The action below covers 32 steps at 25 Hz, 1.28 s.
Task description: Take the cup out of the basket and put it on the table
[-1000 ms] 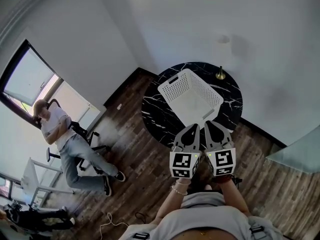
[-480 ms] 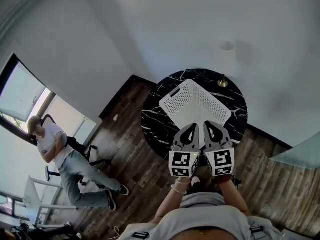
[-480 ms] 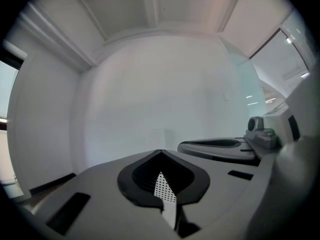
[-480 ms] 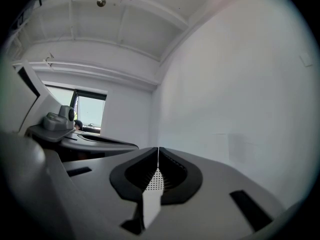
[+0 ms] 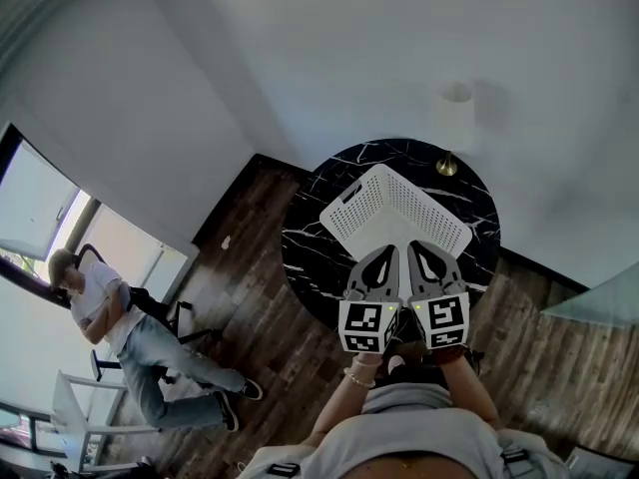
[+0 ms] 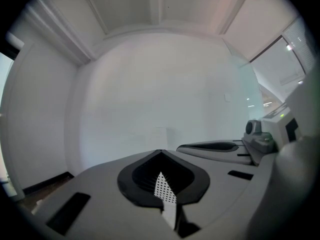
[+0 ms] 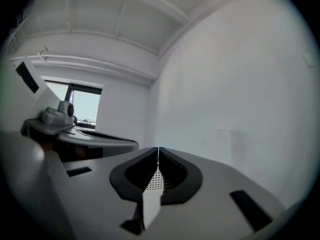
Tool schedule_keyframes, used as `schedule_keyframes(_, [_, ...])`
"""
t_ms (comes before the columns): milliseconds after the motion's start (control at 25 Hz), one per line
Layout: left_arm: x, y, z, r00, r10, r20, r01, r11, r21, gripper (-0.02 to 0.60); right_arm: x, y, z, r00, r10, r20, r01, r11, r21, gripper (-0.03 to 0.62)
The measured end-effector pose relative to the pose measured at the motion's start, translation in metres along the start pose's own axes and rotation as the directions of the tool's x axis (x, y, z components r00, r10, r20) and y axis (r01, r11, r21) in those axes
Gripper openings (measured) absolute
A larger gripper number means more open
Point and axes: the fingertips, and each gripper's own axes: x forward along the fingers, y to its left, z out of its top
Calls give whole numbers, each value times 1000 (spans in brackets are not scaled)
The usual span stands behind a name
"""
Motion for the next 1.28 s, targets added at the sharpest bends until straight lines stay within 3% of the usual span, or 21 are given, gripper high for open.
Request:
schedule_keyframes(480, [21, 14, -4, 999, 26, -23, -26, 1000, -12, 5, 22, -10, -11, 999, 19, -26, -18, 1000, 16, 11])
schedule_keyframes(1000, [62, 41, -4, 992, 115, -56, -118, 991, -56, 5, 74, -28, -13, 991, 125, -56, -125, 992, 2, 11])
schedule_keyframes(1280, [75, 60, -13, 982, 162, -94, -169, 983, -67, 5, 100, -29, -36, 979, 163, -124, -165, 986, -6, 11])
